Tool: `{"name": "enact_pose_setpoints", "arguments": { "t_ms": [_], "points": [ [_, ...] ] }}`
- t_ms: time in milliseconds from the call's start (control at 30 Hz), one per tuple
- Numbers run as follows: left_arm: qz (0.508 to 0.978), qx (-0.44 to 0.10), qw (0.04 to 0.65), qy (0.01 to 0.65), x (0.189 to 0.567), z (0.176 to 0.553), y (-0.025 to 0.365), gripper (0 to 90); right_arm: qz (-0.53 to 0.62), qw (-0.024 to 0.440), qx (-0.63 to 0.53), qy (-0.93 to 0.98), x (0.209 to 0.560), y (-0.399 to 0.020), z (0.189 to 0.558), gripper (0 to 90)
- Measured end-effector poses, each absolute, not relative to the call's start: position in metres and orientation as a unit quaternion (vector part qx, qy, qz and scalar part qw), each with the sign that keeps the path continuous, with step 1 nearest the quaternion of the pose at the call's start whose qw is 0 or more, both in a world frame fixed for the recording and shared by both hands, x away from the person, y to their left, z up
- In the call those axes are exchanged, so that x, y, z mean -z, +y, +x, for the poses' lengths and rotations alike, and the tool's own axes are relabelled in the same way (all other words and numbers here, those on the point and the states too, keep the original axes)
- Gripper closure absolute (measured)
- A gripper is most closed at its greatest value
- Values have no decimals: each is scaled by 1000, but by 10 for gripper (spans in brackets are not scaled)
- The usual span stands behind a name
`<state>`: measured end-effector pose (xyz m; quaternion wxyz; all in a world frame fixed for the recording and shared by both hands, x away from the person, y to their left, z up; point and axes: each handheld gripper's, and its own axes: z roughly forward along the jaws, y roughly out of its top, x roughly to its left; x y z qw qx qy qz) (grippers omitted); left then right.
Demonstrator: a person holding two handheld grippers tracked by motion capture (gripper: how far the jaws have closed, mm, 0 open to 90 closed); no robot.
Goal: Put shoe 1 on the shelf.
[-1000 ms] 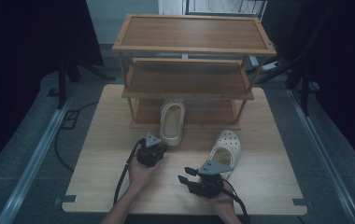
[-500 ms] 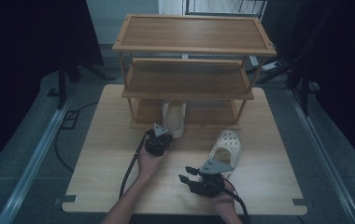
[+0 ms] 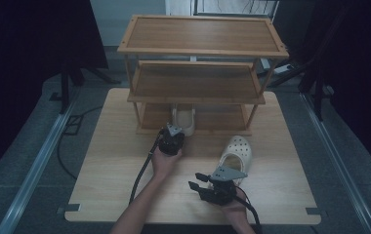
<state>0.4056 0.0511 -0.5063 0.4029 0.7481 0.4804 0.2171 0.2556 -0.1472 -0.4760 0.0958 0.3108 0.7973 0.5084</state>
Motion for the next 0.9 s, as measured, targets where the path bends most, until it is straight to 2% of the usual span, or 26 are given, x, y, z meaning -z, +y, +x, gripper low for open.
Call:
{"name": "enact_pose_setpoints", "arguments": {
  "t_ms": [67, 200, 233, 267, 433, 500, 833, 900],
  "points": [
    [748, -213, 407, 479, 506, 405, 52, 858, 311, 96, -509, 797, 476, -148, 255, 569],
    [747, -219, 411, 474, 504, 398, 54, 736, 311, 97, -509, 796, 475, -149, 256, 570],
    [748, -212, 415, 473, 502, 395, 56, 736, 312, 98, -509, 796, 475, -149, 256, 570],
    [750, -211, 418, 468, 500, 391, 57, 674, 312, 98, -508, 796, 475, -149, 256, 570],
    [753, -207, 425, 458, 493, 373, 65, 588, 312, 102, -507, 797, 475, -149, 256, 569],
    [754, -192, 431, 456, 488, 361, 74, 522, 312, 103, -506, 798, 475, -149, 256, 569],
    [768, -164, 421, 455, 486, 328, 102, 398, 317, 104, -507, 795, 472, -153, 258, 579],
    [760, -160, 432, 459, 488, 318, 107, 398, 317, 102, -510, 793, 472, -154, 258, 584]
  ]
}}
